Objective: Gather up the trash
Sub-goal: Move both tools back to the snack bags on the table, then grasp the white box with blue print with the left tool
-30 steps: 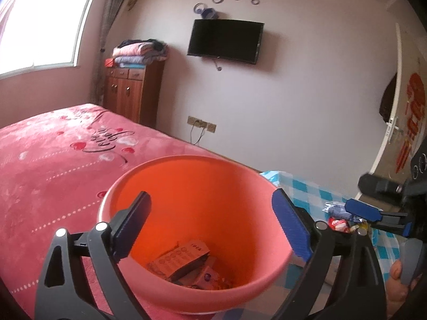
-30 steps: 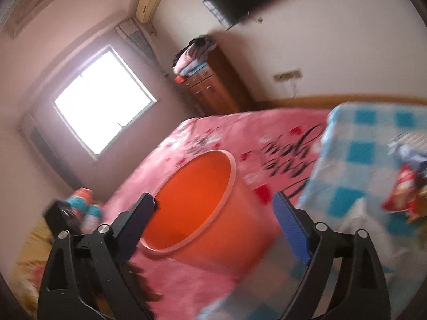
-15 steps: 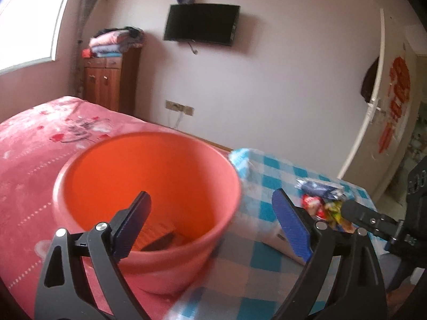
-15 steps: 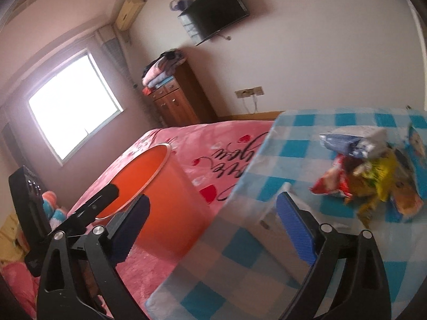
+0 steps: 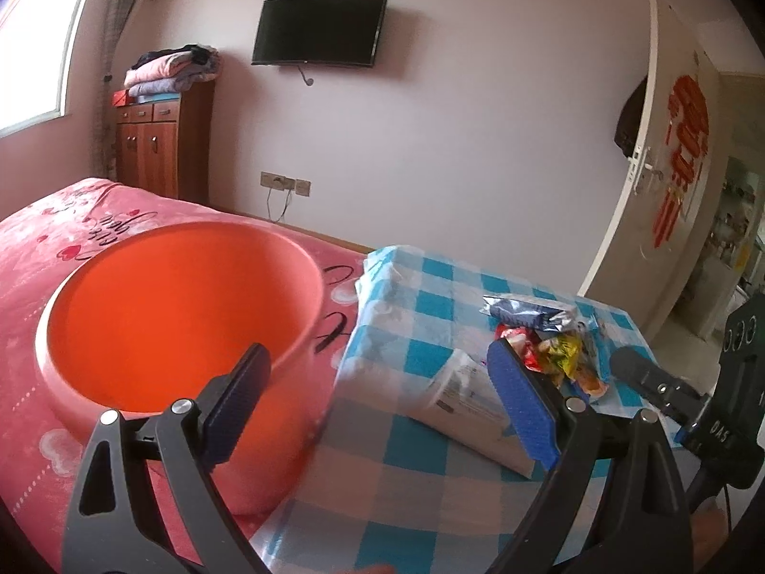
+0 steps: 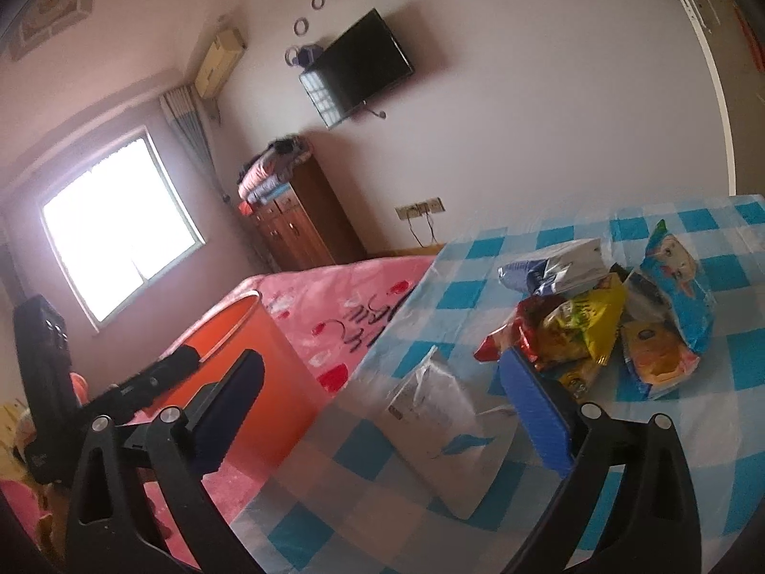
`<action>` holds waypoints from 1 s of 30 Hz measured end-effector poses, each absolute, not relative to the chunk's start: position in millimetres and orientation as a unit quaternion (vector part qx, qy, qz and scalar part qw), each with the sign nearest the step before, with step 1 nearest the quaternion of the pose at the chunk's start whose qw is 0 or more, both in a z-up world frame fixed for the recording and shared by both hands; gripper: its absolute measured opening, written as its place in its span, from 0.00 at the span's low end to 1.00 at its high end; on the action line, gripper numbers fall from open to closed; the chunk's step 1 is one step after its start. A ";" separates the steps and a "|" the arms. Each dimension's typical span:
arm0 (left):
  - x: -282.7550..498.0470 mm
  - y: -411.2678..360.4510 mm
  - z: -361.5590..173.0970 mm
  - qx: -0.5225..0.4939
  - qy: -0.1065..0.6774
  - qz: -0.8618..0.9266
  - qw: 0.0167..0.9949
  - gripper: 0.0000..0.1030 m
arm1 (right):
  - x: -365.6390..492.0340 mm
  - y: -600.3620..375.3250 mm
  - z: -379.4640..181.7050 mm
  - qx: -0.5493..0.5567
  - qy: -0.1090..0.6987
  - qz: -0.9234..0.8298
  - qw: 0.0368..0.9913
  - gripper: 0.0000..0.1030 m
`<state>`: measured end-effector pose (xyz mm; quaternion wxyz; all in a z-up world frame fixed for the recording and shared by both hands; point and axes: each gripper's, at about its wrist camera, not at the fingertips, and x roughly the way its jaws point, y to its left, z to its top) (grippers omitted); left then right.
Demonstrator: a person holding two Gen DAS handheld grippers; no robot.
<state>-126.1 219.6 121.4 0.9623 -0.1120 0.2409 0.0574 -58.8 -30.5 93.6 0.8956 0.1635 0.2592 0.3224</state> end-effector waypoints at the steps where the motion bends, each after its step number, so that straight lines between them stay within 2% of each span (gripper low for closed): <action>1: -125.5 217.0 121.1 -0.110 0.242 0.055 0.962 0.90 | -59.5 -34.7 93.7 0.166 0.252 0.323 0.897 0.95; 7: -117.0 200.3 115.8 -0.105 0.263 0.037 0.958 0.90 | -59.2 -53.9 94.2 0.161 0.237 0.316 0.905 0.95; 23: -85.6 146.1 95.0 -0.097 0.334 -0.006 0.938 0.90 | -37.6 -109.7 74.1 0.205 0.275 0.290 0.894 0.95; 30: -46.9 126.1 101.7 -0.147 0.365 -0.038 0.918 0.90 | -25.0 -136.9 63.6 0.210 0.307 0.252 0.893 0.95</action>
